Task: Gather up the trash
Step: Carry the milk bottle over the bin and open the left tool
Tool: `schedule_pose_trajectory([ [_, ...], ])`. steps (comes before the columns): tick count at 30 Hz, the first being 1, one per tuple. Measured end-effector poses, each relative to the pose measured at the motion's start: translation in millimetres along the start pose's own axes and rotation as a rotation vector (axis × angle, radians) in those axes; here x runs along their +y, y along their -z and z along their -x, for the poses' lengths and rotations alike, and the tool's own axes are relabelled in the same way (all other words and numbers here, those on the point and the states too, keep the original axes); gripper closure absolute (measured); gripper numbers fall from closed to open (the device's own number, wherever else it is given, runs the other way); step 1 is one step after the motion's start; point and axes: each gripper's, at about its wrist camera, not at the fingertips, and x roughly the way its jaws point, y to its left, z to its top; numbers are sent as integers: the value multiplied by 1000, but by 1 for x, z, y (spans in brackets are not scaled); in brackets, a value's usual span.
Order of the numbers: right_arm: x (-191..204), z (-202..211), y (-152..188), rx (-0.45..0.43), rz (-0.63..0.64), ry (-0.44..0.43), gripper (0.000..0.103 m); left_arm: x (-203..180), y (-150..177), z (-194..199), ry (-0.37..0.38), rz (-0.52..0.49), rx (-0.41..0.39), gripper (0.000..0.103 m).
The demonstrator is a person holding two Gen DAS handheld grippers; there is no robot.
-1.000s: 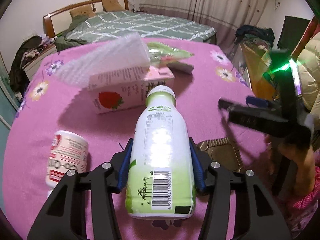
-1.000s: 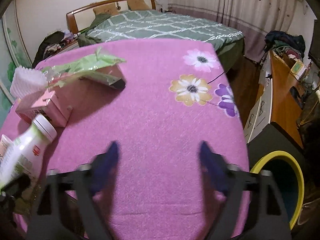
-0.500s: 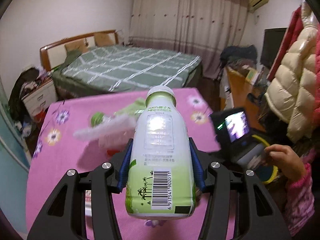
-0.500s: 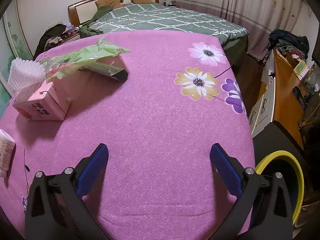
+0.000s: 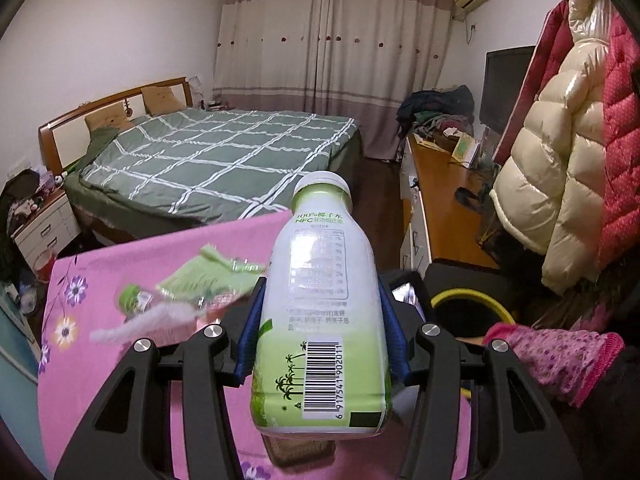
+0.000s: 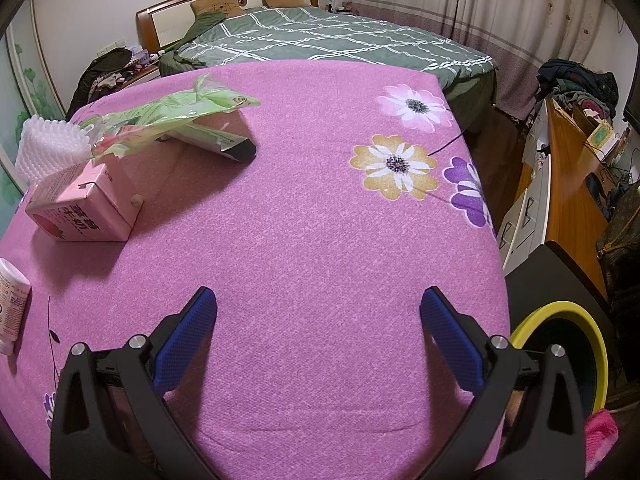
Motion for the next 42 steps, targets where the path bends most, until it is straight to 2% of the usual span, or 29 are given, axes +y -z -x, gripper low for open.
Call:
schedule_pose_trajectory([
  [11, 1, 0, 0, 0, 0, 0, 5, -14, -35, -20, 7, -43, -17, 51],
  [20, 1, 0, 0, 1, 0, 0, 5, -16, -40, -27, 24, -48, 0, 52],
  [29, 1, 0, 0, 1, 0, 0, 5, -23, -36, -19, 29, -63, -14, 51],
  [35, 1, 0, 0, 1, 0, 0, 5, -45, -29, -6, 96, -107, -8, 51],
  [42, 1, 0, 0, 1, 0, 1, 5, -95, -17, 15, 190, -183, -10, 51],
])
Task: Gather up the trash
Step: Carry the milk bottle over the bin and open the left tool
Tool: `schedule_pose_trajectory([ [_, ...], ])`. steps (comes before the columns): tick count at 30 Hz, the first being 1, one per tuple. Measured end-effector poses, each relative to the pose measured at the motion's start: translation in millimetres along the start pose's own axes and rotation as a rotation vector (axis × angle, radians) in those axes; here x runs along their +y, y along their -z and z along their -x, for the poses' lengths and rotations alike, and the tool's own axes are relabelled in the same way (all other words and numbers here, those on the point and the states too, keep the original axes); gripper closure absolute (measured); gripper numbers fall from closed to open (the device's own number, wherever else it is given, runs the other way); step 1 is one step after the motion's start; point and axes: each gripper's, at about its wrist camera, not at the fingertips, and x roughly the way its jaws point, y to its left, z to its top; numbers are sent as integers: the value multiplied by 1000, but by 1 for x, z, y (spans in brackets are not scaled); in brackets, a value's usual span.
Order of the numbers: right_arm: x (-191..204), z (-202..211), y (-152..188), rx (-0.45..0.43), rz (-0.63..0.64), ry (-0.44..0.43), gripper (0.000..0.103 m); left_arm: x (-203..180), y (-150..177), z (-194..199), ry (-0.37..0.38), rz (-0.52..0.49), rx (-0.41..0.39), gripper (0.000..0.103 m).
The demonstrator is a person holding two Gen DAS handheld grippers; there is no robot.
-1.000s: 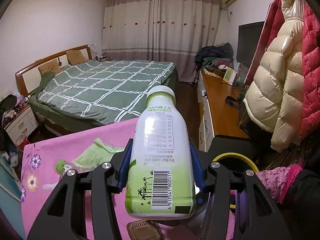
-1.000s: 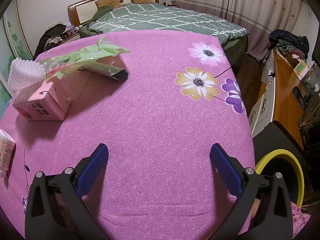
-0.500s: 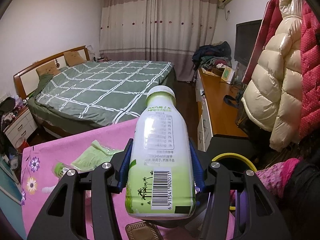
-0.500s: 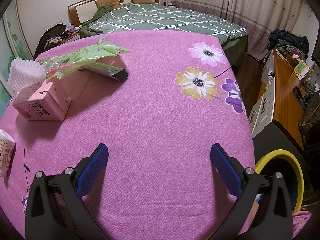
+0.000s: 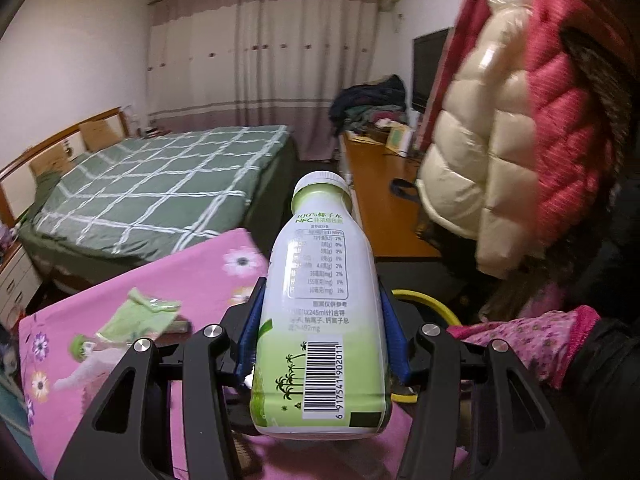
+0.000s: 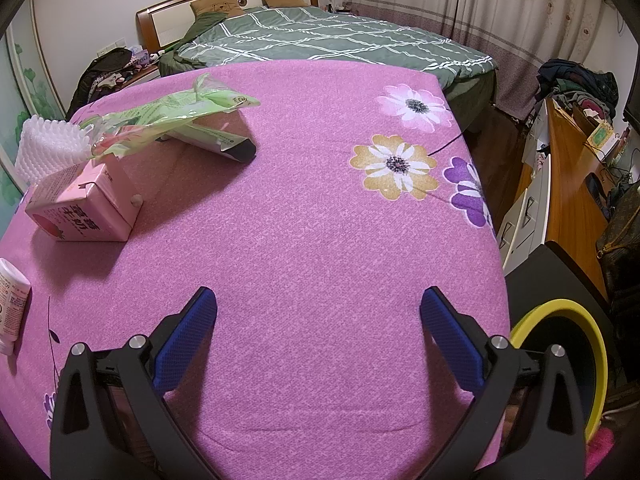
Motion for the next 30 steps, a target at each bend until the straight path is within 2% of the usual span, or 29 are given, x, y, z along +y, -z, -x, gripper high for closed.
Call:
schedule_pose_trajectory([
  [6, 0, 0, 0, 0, 0, 0, 5, -49, 10, -23, 92, -60, 60, 51],
  [12, 0, 0, 0, 0, 0, 0, 5, -100, 32, -76, 185, -101, 185, 51],
  [14, 0, 0, 0, 0, 0, 0, 5, -112, 41, -96, 200, -111, 231, 51],
  [20, 0, 0, 0, 0, 0, 0, 5, -134, 56, -139, 190, -137, 280, 51],
  [22, 0, 0, 0, 0, 0, 0, 5, -139, 58, -146, 176, -139, 274, 48],
  [23, 0, 0, 0, 0, 0, 0, 5, -140, 57, -145, 167, -141, 260, 30],
  [24, 0, 0, 0, 0, 0, 0, 5, -137, 55, -142, 157, -139, 245, 24],
  [27, 0, 0, 0, 0, 0, 0, 5, -121, 47, -116, 157, -118, 187, 21],
  [30, -1, 0, 0, 0, 0, 0, 5, -92, 36, -70, 138, -67, 97, 20],
])
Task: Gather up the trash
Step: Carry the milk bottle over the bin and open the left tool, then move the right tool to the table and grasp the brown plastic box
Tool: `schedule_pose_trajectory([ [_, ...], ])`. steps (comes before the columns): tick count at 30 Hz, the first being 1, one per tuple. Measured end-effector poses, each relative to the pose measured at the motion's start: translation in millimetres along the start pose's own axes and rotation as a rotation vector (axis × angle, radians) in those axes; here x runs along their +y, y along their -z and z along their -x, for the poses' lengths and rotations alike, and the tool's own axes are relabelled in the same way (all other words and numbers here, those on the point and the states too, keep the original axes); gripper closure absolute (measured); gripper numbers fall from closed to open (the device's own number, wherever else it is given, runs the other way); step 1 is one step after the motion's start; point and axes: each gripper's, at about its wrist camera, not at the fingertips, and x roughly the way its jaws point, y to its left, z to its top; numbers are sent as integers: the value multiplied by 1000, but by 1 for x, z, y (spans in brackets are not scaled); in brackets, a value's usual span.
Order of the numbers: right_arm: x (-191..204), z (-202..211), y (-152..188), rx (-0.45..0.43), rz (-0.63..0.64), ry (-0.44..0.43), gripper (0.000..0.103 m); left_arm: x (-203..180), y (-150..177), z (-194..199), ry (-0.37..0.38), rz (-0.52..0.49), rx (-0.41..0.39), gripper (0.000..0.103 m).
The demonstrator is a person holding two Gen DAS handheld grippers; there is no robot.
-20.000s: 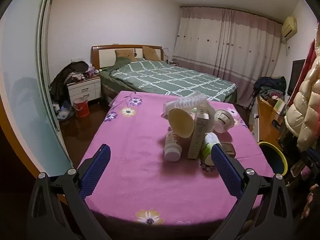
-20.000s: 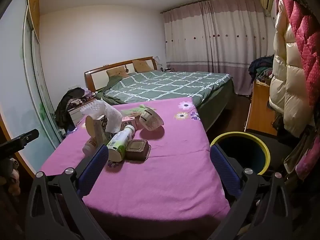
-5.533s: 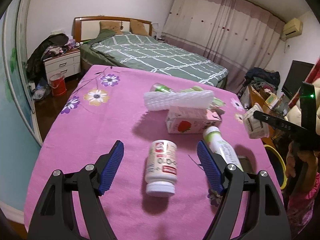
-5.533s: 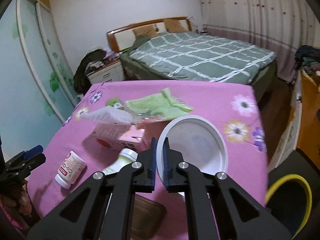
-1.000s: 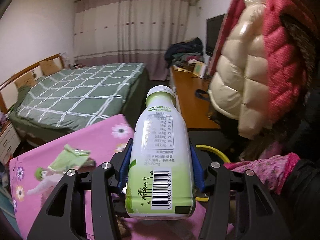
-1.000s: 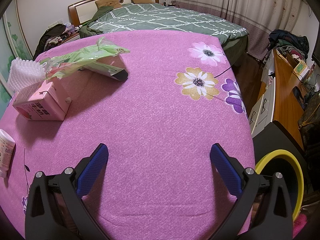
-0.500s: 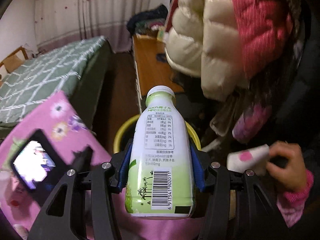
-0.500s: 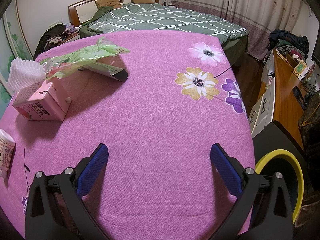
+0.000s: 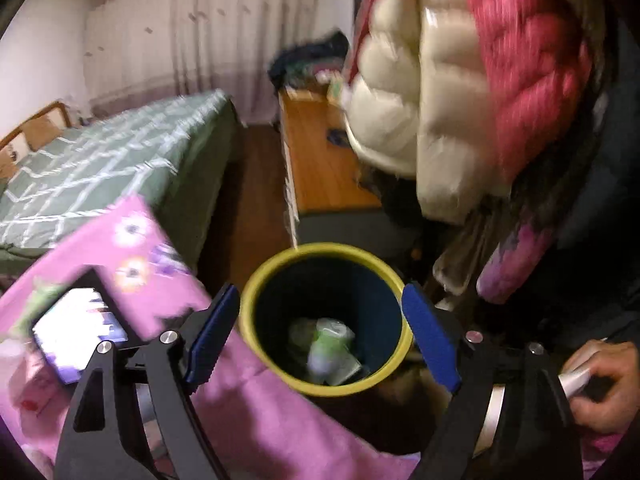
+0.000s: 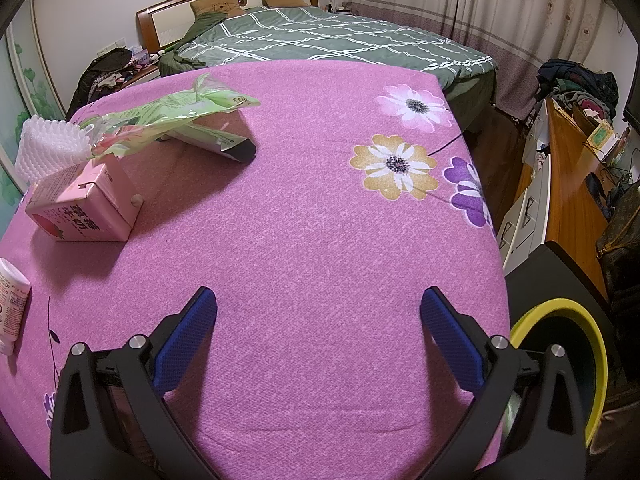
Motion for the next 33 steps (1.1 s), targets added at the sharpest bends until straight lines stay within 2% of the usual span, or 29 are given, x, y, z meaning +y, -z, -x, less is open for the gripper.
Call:
schedule_pose_trajectory([
  [1, 1, 0, 0, 0, 0, 0, 5, 8, 0, 17, -19, 10, -30, 16],
  [3, 1, 0, 0, 0, 0, 0, 5, 36, 3, 62, -107, 48, -101, 15],
  [6, 1, 0, 0, 0, 0, 0, 5, 88, 19, 133, -283, 149, -204, 11],
  [8, 0, 0, 0, 0, 0, 0, 5, 126, 40, 181, -437, 235, -265, 10],
  [11, 0, 0, 0, 0, 0, 0, 5, 162, 73, 228, -597, 310, -292, 9],
  [13, 1, 0, 0, 0, 0, 0, 5, 184, 93, 245, -646, 367, -289, 9],
  [16, 0, 0, 0, 0, 0, 0, 5, 212, 119, 255, -657, 430, -262, 9],
  [23, 1, 0, 0, 0, 0, 0, 5, 245, 148, 249, -628, 473, -235, 9],
  [33, 0, 0, 0, 1, 0, 0, 5, 251, 165, 221, -577, 509, -208, 9],
])
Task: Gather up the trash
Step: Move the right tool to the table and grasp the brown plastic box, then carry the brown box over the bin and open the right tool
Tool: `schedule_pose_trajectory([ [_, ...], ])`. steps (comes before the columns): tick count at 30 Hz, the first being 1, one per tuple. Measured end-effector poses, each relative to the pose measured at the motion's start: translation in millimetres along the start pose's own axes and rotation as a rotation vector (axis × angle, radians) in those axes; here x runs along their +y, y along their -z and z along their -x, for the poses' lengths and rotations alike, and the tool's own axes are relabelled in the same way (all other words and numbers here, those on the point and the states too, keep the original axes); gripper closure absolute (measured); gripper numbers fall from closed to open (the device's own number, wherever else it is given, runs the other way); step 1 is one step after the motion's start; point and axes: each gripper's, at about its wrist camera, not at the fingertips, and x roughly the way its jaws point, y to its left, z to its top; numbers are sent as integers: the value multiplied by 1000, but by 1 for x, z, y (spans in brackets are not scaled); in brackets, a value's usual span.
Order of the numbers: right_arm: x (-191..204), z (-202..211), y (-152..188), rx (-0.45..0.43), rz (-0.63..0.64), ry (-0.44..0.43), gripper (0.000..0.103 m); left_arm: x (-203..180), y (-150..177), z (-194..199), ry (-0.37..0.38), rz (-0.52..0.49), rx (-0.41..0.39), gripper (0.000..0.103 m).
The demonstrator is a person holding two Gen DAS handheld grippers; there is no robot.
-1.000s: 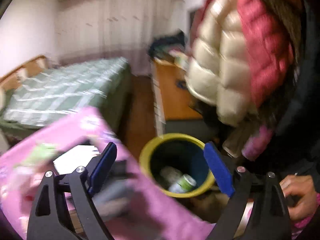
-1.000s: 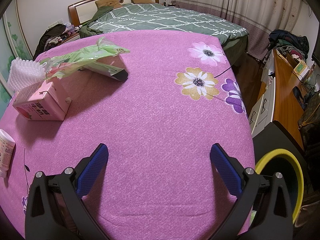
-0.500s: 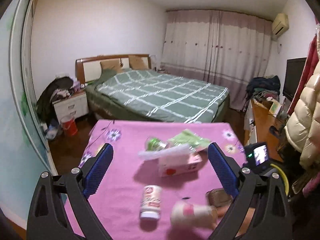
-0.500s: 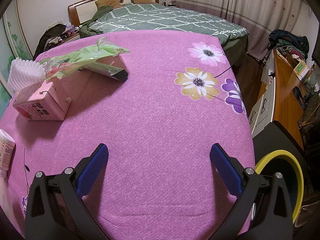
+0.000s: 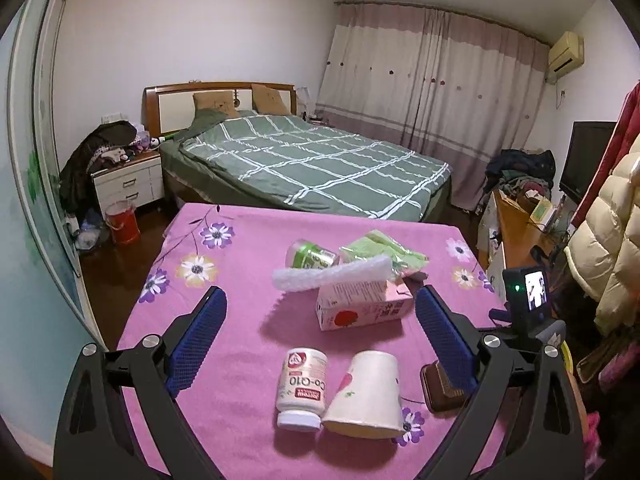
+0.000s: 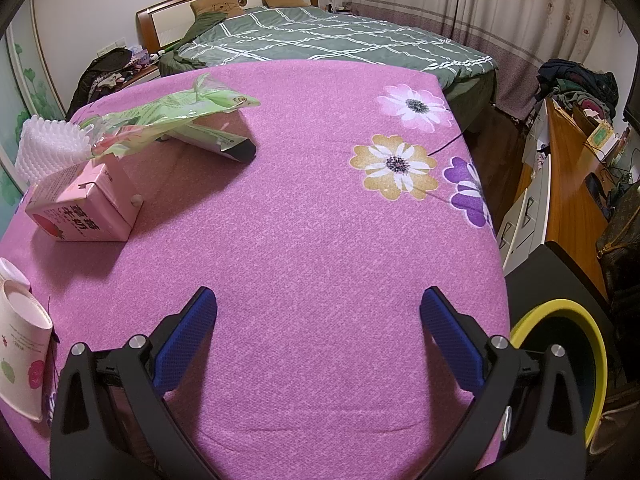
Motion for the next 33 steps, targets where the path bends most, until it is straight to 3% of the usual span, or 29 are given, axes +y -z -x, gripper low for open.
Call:
schedule_pose_trajectory([
  [10, -1, 1, 1, 0, -6, -1, 5, 20, 17, 16, -51, 1, 5, 9],
  [13, -7, 8, 5, -10, -62, 2, 6, 25, 24, 20, -58, 0, 13, 9],
  [18, 2, 79, 28, -144, -106, -66, 6, 36, 32, 28, -73, 9, 11, 9],
  [23, 43, 120, 62, -187, -54, -135, 6, 44, 39, 32, -72, 34, 18, 9],
  [33, 95, 85, 75, -102, -12, -86, 6, 41, 44, 46, -57, 20, 6, 9],
])
